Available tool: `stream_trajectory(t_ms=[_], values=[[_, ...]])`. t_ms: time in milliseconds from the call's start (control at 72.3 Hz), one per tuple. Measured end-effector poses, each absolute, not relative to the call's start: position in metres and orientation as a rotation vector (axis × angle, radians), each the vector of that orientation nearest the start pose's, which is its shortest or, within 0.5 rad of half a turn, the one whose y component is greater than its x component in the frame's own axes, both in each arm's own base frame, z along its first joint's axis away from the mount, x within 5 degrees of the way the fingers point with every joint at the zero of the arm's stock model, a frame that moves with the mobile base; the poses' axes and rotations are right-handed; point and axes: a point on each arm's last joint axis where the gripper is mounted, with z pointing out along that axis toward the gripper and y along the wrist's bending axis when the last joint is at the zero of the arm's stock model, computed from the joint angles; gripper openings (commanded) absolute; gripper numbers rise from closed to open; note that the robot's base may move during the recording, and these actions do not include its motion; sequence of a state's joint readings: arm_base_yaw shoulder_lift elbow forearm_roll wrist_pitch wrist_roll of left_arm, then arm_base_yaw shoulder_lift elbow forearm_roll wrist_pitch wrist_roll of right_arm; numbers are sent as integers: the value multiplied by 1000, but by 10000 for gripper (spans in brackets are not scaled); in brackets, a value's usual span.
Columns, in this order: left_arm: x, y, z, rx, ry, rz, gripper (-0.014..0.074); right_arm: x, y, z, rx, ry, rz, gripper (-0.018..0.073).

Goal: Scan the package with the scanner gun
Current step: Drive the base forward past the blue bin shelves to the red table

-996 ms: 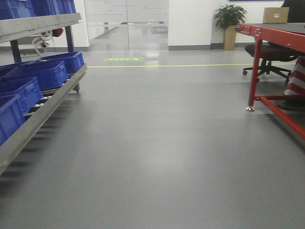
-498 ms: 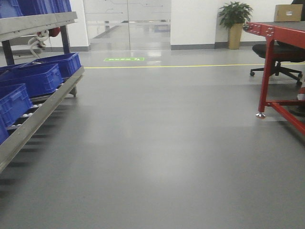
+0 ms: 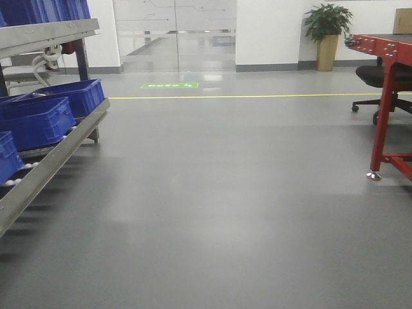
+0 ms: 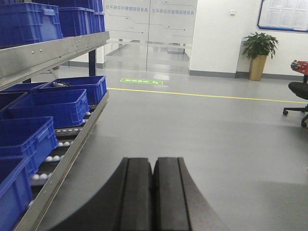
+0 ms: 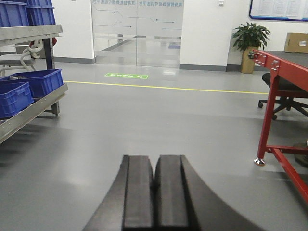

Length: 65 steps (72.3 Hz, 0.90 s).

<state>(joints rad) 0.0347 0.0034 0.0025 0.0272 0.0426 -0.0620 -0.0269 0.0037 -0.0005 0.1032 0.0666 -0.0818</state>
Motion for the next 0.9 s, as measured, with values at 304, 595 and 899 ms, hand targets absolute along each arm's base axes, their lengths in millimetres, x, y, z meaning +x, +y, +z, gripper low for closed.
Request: stream_trajectory(t_ms=[304,595,899], values=[[57,2,208,-54,1531,1,-111,57,-1,207,32,1553,1,-168],[57,2,208,-54,1531,1,-111,57,-1,207,32,1553,1,-168],[57,2,208,-54,1531,1,-111,57,-1,207,32,1553,1,-168]])
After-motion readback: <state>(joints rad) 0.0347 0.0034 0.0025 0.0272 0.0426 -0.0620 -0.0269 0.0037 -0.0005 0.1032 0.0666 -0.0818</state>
